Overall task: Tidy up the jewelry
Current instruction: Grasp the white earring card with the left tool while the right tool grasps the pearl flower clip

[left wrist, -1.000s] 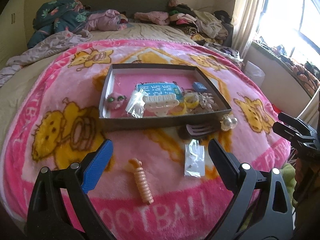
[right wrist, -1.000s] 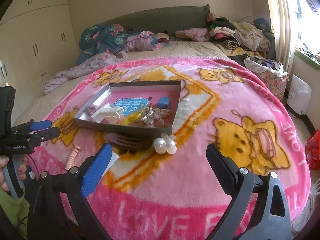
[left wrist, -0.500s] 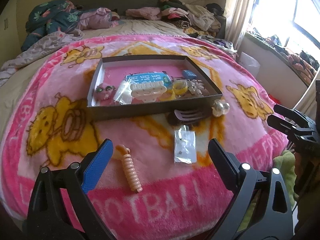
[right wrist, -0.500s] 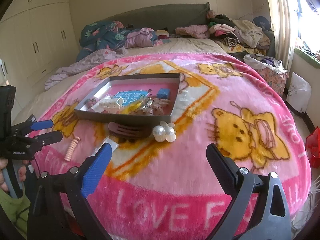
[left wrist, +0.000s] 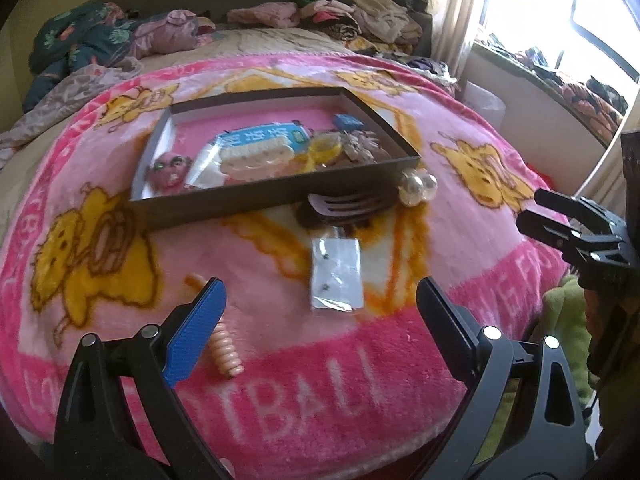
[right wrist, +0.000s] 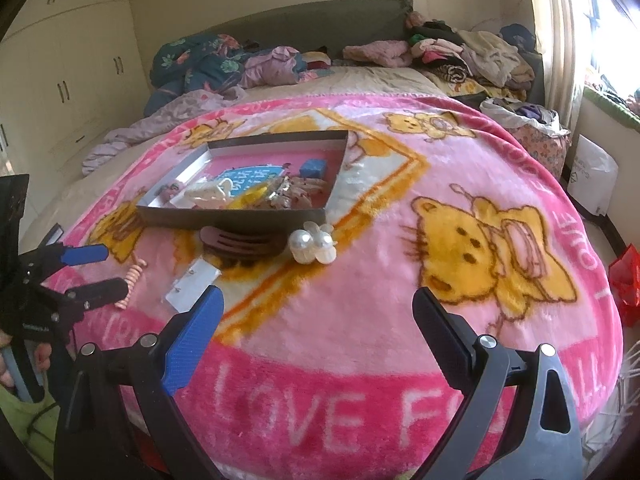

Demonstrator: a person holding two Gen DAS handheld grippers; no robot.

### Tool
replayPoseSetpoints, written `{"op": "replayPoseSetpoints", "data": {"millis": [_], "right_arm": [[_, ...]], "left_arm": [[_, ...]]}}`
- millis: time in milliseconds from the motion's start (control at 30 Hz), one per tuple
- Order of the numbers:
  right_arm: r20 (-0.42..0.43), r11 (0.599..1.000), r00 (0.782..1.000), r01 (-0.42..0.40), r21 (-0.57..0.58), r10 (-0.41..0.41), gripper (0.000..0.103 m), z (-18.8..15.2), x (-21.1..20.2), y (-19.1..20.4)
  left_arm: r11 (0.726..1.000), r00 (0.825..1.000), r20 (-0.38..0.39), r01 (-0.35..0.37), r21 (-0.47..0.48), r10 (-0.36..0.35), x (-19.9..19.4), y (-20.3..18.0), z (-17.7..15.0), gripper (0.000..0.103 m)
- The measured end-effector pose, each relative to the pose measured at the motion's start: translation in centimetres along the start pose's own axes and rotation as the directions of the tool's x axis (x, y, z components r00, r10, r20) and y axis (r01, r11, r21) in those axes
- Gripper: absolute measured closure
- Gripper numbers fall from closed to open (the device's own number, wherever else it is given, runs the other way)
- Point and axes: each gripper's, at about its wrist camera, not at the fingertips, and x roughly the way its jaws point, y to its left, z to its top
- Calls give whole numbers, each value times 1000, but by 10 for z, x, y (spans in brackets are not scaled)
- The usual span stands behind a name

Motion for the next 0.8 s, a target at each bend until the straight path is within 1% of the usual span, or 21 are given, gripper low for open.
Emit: {"op": "replayPoseSetpoints", "data": {"millis": [267,433,467,700,800], "right_arm": [[-25,1000,999,23,12,-22,8,-1,17,-12],[-40,999,998,38,14,-38,8,2,32,-21],[-44,999,998,37,15,-37,8,3,36,-23],[-66,1000,998,25,18,-24,8,12,60,-27],[-76,1000,997,12,13,-11,8,17,71,-25]], "left_arm": [[998,999,-36,15,67,-13,25,-21,-2,14],[997,998,-61,10,81,-5,41,-25,-3,14],[997,998,-67,7,83,-2,44,-25,-3,17],[997,994,-104,-7,78,15,64,-22,1,25],[998,993,-119,-5,70,13,71,-21,1,30]]}}
